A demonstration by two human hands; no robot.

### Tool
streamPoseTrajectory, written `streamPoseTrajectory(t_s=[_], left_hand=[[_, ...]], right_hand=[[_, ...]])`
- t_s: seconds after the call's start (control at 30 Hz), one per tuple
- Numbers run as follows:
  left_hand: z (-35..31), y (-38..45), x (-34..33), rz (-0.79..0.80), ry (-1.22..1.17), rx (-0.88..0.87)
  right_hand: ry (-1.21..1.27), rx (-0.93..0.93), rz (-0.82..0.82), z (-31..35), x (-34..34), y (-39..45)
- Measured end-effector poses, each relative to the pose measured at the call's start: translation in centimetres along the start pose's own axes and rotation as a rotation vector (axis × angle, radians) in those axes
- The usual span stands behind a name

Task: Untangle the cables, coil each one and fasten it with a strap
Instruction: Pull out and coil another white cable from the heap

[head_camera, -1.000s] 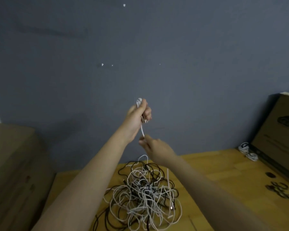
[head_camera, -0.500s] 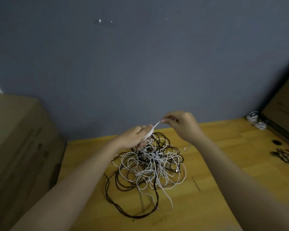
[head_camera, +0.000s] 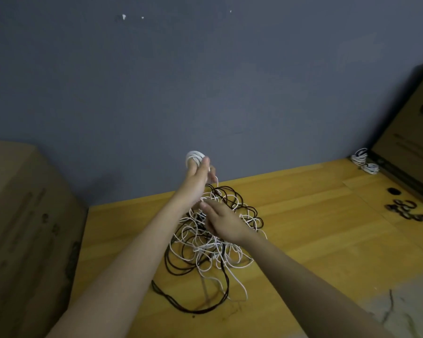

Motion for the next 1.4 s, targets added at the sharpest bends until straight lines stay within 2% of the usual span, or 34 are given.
streamPoseTrajectory(t_s=[0.03,0.1,0.13,0.2,0.3,0.5,0.6,0.7,0.8,0.87,0.93,1.13,1.23,1.33,1.4], left_hand=[[0.9,0.9,0.6,-0.006,0.210,-0.007],[3.1,2.1,1.9,0.079,0.622,0.035],[4.0,2.2,2.6,0.151,0.753,0.065],[4.9,1.7,2.7,0.307,0.827,0.057],[3.0,-0.8,0.5,0.483,0.684,-0.004],[-0.8,-2.8,-2.7,0.557,0.239,0.072],[-2.4,-2.0,-2.6,0.471,0.011,0.069],[-4.1,-0.1,-2.5,0.308,-0.154,0.068],[-6.4,2.2,-2.9,0.171,-0.231,0.058],[-8.9,4.2,-3.4,0.133,-0.301,0.018],[-12.6,6.1,-3.6,0.119,-0.339,-0.063],[-23.6,10.2,-2.7,0.106,-0.367,-0.214],[-25.3,10.7,-2.4,0.117,-0.293,-0.257],[-26.3,9.9,-2.1,0.156,-0.213,-0.295],[-26.7,9.6,-1.6,0.161,-0.128,-0.314]], right_hand=[[-0.112,0.055,0.003,0.5,0.1,-0.1],[-0.328,0.152,-0.002,1.3,1.1,-0.3],[-0.396,0.178,-0.025,1.4,2.1,-0.2],[-0.445,0.195,-0.104,1.4,4.9,0.2],[-0.381,0.184,-0.188,1.6,8.4,0.8],[0.080,0.156,-0.335,1.8,10.6,1.0],[0.149,0.047,-0.304,-1.1,9.3,1.2],[0.138,-0.057,-0.258,-3.7,8.0,1.3],[0.115,-0.138,-0.358,-3.6,10.1,2.5],[0.016,-0.101,-0.477,-0.5,13.4,4.0],[-0.007,-0.003,-0.591,5.3,17.2,5.1],[0.247,0.418,-0.834,23.7,26.4,4.1],[0.277,0.451,-0.858,24.6,27.8,4.9],[0.146,0.272,-0.756,23.4,27.7,6.8],[0.220,0.346,-0.804,25.8,28.9,6.3]])
Point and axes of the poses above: each hand's wrist, its own y-axis towards the middle knuckle, its own x-axis out of the back of the hand, z = x × y, the point moved 7 cm from there along y, towards the middle knuckle, and after that the axes turned 2 degrees about -z, right-handed, at the moved point
